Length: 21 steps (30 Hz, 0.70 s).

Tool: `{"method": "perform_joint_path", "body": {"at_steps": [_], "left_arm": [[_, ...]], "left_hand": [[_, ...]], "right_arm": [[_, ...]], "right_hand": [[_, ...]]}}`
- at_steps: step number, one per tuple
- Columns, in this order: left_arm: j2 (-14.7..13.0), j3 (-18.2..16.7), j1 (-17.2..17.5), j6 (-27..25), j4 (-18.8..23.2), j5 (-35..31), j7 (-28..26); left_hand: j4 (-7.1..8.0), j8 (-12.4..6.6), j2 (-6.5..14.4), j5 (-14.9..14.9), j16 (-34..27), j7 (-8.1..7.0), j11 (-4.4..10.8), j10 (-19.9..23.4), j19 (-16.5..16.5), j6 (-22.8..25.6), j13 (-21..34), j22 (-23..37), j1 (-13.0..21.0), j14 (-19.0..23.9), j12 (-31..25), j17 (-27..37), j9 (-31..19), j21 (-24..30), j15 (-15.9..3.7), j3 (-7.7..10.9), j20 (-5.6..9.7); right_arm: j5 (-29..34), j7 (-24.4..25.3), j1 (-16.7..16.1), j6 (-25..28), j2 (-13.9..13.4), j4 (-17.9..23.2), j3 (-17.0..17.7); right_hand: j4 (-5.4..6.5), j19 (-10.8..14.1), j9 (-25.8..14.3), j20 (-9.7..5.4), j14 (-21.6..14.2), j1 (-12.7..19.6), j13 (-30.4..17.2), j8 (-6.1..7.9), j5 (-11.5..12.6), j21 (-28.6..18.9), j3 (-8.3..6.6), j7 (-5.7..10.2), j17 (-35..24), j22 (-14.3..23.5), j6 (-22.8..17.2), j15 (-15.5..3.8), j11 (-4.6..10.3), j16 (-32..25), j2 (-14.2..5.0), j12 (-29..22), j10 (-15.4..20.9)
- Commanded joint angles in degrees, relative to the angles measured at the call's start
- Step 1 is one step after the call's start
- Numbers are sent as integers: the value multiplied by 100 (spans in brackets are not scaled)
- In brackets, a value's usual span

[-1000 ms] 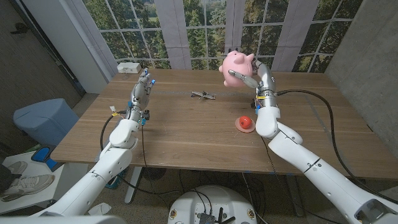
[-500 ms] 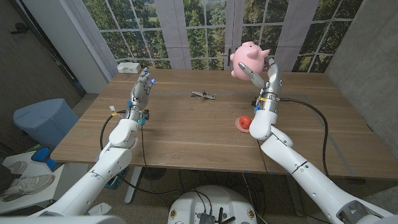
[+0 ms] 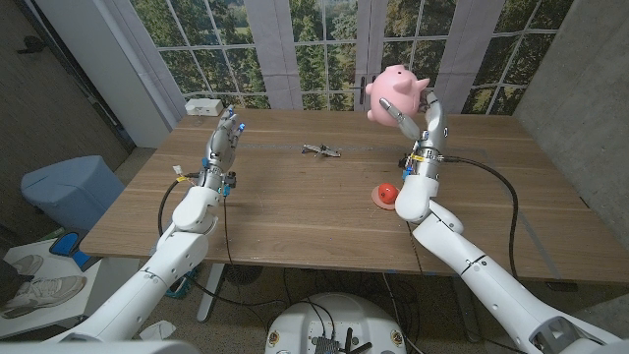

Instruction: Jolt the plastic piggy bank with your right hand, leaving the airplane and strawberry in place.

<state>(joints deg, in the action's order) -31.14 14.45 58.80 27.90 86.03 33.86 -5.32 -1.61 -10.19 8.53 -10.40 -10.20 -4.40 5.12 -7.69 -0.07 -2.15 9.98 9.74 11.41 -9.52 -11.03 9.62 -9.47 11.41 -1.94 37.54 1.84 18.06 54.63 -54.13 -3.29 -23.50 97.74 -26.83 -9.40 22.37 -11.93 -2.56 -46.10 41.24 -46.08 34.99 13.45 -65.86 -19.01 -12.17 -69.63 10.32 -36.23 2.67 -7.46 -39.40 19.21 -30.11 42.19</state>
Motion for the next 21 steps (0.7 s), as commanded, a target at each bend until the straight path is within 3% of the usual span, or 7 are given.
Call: {"method": "perform_joint_path", "body": {"at_steps": [1,9,15,21], "left_arm": [[-18,19,14,-64,71,-30,-39],[-25,28,39,-104,131,-47,-75],[-39,27,54,-124,166,-65,-95],[-48,22,72,-141,190,-70,-112]], "left_hand": [[7,-12,229,-7,-6,-36,-8,10,53,8,12,26,68,-18,4,9,-31,-15,-469,-15,511],[2,-17,225,-7,-8,-36,2,20,61,24,12,26,71,-7,1,8,-31,-13,-462,-16,513],[-1,-16,223,-7,-7,-30,1,17,59,24,12,26,73,-6,3,7,-31,-14,-461,-17,509],[-4,-16,223,-6,-5,-29,-4,22,60,28,12,25,75,-6,2,7,-31,-14,-462,-18,511]], "right_arm": [[-316,-1431,-110,646,-620,705,65],[-844,-3028,12,1912,-1205,1527,33],[-1068,-3604,211,2606,-1419,1797,-88],[-1165,-3671,287,2810,-1516,1862,-170]], "right_hand": [[124,-24,-498,-516,-800,2386,-411,50,24,-36,-201,1729,-14,5,-1882,-1561,1809,8,-2378,-4,1803],[101,-47,-527,-518,-809,2430,-378,46,22,-51,-209,1702,-23,9,-1877,-1573,1767,14,-2386,33,1822],[98,-60,-537,-496,-798,2447,-433,37,18,-62,-207,1704,-23,9,-1874,-1567,1764,26,-2385,32,1783],[106,-77,-542,-497,-783,2451,-438,27,14,-70,-201,1703,-20,8,-1875,-1565,1762,44,-2387,44,1790]]}}
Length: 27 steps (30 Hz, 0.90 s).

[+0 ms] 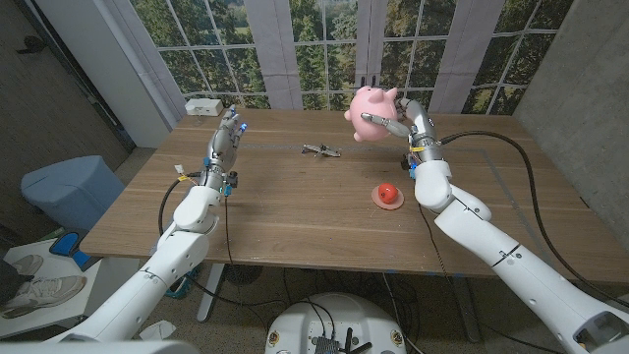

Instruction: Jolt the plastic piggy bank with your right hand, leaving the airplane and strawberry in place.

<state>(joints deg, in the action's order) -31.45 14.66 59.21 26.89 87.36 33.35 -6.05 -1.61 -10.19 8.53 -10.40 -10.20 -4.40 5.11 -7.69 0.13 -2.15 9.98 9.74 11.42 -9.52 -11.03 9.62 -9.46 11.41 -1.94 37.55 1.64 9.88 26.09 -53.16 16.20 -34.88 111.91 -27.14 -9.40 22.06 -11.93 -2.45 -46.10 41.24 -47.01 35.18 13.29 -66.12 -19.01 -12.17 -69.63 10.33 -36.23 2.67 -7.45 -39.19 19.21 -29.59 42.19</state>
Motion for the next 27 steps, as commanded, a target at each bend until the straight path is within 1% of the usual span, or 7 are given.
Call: {"method": "perform_joint_path", "body": {"at_steps": [1,9,12,16,20,22,27], "left_arm": [[-14,2,30,-33,53,-22,-38],[-2,4,26,-28,39,-13,-30],[1,4,26,-27,34,-21,-41],[4,2,26,-21,23,-17,-38],[10,-1,29,-12,12,-12,-40],[13,-2,28,-2,4,-13,-37],[21,-7,28,17,-13,-9,-34]], "left_hand": [[-5,-16,223,-6,-6,-32,-6,19,40,29,12,25,75,-4,3,7,-31,-14,-461,-18,532],[-5,-7,228,-6,2,-30,-6,3,19,7,12,26,76,-26,10,8,-31,-23,-462,-19,527],[-6,-6,226,-6,3,-29,-10,2,18,6,12,26,77,-29,11,8,-31,-23,-460,-21,529],[-5,-6,229,-6,3,-31,-4,1,14,6,12,26,77,-32,11,9,-31,-24,-455,-23,529],[-4,-5,229,-6,2,-28,1,-3,13,4,12,26,77,-30,13,9,-31,-25,-456,-23,526],[-4,-6,230,-6,1,-29,-2,-6,11,5,12,26,77,-31,14,9,-31,-25,-456,-24,528],[-3,-5,231,-6,1,-30,-1,-11,13,2,12,26,77,-32,15,9,-31,-24,-463,-24,529]], "right_arm": [[-356,-808,197,876,-386,450,-151],[-388,-661,227,847,-409,422,-219],[-345,-521,208,807,-389,394,-236],[-264,-218,143,562,-316,275,-234],[-71,367,19,125,-131,46,-211],[47,678,-32,-59,-15,-71,-199],[372,1605,-132,-507,405,-438,-167]], "right_hand": [[104,-54,-540,-503,-780,2456,-337,5,30,-45,-201,1709,-20,8,-1881,-1566,1757,25,-2385,-3,1800],[120,-56,-568,-517,-784,2452,-372,0,29,-59,-190,1730,-19,6,-1874,-1564,1787,38,-2390,0,1799],[120,-46,-562,-512,-792,2455,-361,-2,29,-65,-189,1720,-20,6,-1887,-1567,1776,37,-2392,7,1809],[123,-53,-573,-518,-799,2453,-374,-4,28,-69,-183,1734,-20,5,-1887,-1566,1794,40,-2389,16,1799],[130,-71,-594,-521,-793,2444,-376,-4,26,-69,-173,1743,-20,5,-1875,-1564,1791,48,-2384,20,1811],[135,-42,-591,-519,-799,2441,-361,-7,26,-81,-171,1737,-19,4,-1883,-1566,1783,49,-2389,27,1832],[139,-40,-593,-512,-803,2435,-393,-13,26,-87,-165,1735,-18,3,-1882,-1565,1792,55,-2388,28,1811]]}}
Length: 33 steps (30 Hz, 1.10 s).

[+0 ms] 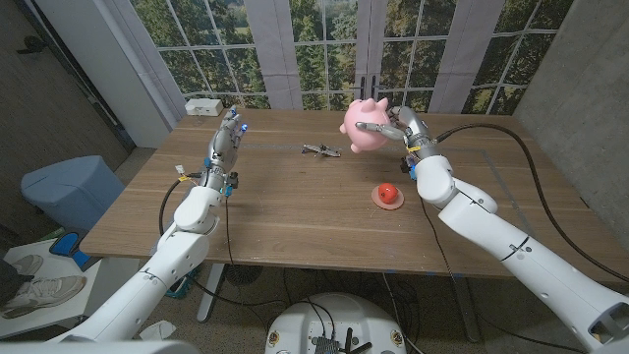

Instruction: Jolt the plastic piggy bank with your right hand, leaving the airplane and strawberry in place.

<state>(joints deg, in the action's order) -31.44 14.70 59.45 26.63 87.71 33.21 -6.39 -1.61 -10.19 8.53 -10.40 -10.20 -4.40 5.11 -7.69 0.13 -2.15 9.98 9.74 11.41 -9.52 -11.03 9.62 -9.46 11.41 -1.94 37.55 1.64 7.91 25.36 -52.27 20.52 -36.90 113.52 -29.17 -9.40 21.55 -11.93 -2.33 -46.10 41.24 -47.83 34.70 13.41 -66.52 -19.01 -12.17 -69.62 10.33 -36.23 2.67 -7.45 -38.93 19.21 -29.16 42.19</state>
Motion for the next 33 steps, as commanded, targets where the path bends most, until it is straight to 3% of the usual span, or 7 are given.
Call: {"method": "perform_joint_path", "body": {"at_steps": [1,9,15,27,33], "left_arm": [[22,-11,4,47,-52,5,-1],[27,-15,0,61,-72,12,7],[29,-19,4,65,-71,13,1],[12,-18,19,45,-41,4,-6],[-4,-17,31,16,-10,2,-10]], "left_hand": [[-4,-5,231,-6,0,-30,2,-13,13,1,12,26,77,-30,16,10,-31,-24,-461,-24,529],[-2,-6,231,-6,-1,-30,-4,-8,14,2,12,26,77,-28,13,10,-31,-23,-461,-26,530],[-1,-6,230,-6,0,-31,0,-8,12,0,12,26,77,-34,13,10,-31,-23,-460,-27,531],[-2,-4,226,-5,1,-38,21,-19,8,-8,12,27,76,-39,16,10,-31,-24,-475,-32,532],[-4,-4,222,-4,1,-39,13,-24,8,-9,12,26,76,-40,17,9,-31,-24,-473,-35,537]], "right_arm": [[618,1855,-232,-1009,702,-673,48],[786,2986,-282,-1468,1381,-1165,187],[805,3426,-296,-1729,1656,-1367,278],[744,3158,-363,-1695,1586,-1236,331],[658,2718,-408,-1649,1351,-1075,342]], "right_hand": [[144,-8,-585,-521,-796,2426,-294,26,12,-42,-160,1742,-17,2,-1877,-1560,1786,35,-2385,-4,1815],[134,19,-580,-505,-810,2443,-291,10,17,-59,-164,1729,-15,0,-1882,-1562,1792,44,-2393,11,1832],[138,26,-583,-473,-819,2438,-278,8,19,-66,-164,1696,-10,-2,-1903,-1563,1780,55,-2404,27,1845],[148,48,-587,-461,-833,2409,-262,-7,18,-75,-156,1696,-4,-6,-1921,-1559,1771,79,-2400,42,1881],[142,47,-596,-468,-838,2407,-269,-13,18,-74,-156,1693,-5,-8,-1925,-1560,1786,90,-2397,45,1893]]}}
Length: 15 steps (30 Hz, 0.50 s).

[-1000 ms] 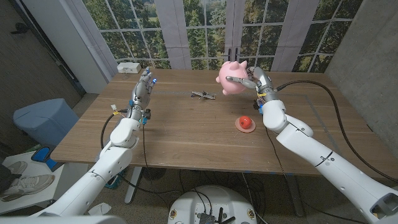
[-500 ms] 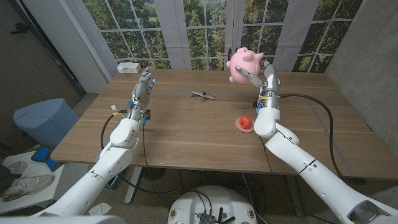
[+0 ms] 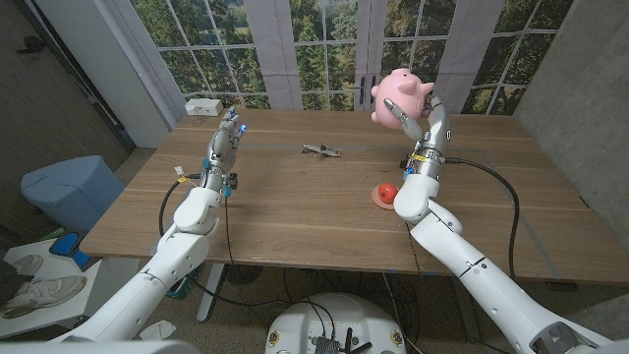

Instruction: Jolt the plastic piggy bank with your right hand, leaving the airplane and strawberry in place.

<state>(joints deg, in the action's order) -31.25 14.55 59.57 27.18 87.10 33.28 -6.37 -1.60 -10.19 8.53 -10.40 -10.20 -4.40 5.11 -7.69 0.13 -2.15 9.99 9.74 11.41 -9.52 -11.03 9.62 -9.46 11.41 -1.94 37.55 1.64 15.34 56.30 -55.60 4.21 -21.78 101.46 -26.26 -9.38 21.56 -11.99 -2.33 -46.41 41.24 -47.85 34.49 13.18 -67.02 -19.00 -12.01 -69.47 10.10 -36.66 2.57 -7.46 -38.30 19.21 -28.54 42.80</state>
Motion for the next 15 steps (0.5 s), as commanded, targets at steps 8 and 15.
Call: {"method": "perform_joint_path", "body": {"at_steps": [8,15], "left_arm": [[-30,3,24,-58,80,-11,-21],[-29,13,22,-68,90,-15,-19]], "left_hand": [[-8,-5,221,-4,1,-42,13,-20,7,-9,11,26,77,-39,14,8,-31,-24,-469,-37,533],[-8,-6,226,-5,1,-41,12,-21,8,-9,11,26,79,-39,15,8,-31,-23,-473,-35,536]], "right_arm": [[-305,-1542,-90,475,-752,601,52],[-594,-2530,10,1030,-1190,979,9]], "right_hand": [[143,-18,-587,-511,-783,2385,-321,-9,40,-2,-145,1738,-20,16,-1884,-1545,1816,52,-2377,-20,1802],[139,-41,-581,-546,-755,2384,-326,-22,40,5,-141,1771,-19,18,-1892,-1554,1827,80,-2372,6,1782]]}}
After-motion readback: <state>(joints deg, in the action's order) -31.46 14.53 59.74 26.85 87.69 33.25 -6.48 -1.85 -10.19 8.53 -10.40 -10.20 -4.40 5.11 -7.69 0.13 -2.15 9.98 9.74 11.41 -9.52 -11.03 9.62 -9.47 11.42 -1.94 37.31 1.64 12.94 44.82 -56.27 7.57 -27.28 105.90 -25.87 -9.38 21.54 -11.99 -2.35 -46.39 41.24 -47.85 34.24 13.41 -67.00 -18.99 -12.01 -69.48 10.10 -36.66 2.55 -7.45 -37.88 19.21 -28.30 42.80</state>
